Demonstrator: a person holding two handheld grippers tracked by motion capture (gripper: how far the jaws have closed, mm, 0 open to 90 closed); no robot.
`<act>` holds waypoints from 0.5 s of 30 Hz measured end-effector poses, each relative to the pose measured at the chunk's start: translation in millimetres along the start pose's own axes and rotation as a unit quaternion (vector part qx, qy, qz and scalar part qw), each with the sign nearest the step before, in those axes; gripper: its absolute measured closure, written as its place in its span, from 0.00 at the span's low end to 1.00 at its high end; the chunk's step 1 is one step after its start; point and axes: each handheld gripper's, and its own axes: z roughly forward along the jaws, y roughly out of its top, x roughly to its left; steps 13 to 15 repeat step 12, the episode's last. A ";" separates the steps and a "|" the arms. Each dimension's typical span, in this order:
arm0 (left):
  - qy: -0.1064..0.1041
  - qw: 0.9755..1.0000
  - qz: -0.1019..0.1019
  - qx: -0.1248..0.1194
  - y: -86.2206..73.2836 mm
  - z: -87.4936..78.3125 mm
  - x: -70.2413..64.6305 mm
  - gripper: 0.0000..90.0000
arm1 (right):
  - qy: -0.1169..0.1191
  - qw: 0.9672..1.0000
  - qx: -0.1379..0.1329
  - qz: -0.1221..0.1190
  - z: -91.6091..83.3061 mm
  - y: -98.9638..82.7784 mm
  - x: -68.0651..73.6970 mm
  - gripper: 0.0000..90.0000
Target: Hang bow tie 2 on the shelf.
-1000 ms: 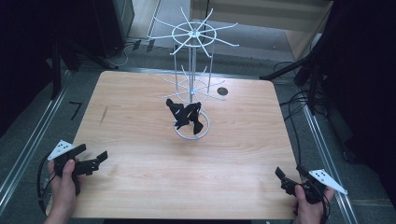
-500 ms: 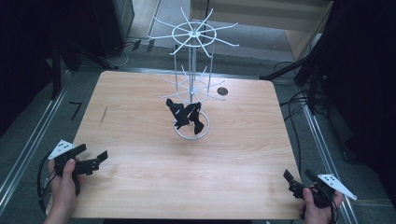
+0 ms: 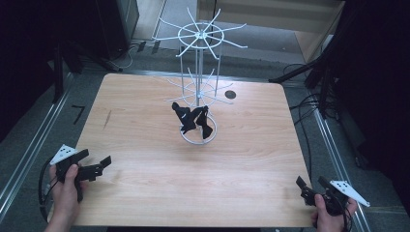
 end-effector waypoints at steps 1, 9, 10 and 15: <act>0.000 1.000 0.000 0.000 0.0 0.0 0.0 0.00 | -0.001 1.000 0.000 0.001 0.0 0.0 -0.1 0.11; -0.001 1.000 -0.002 0.001 0.2 0.3 0.5 0.00 | -0.007 1.000 0.002 -0.005 1.2 -0.3 0.3 0.13; -0.001 1.000 -0.002 0.002 0.2 0.4 0.6 0.00 | -0.007 1.000 0.002 -0.006 1.3 -0.2 0.7 0.13; -0.001 1.000 -0.003 0.004 0.4 0.7 0.8 0.00 | -0.009 1.000 0.005 -0.011 2.0 -0.1 2.1 0.13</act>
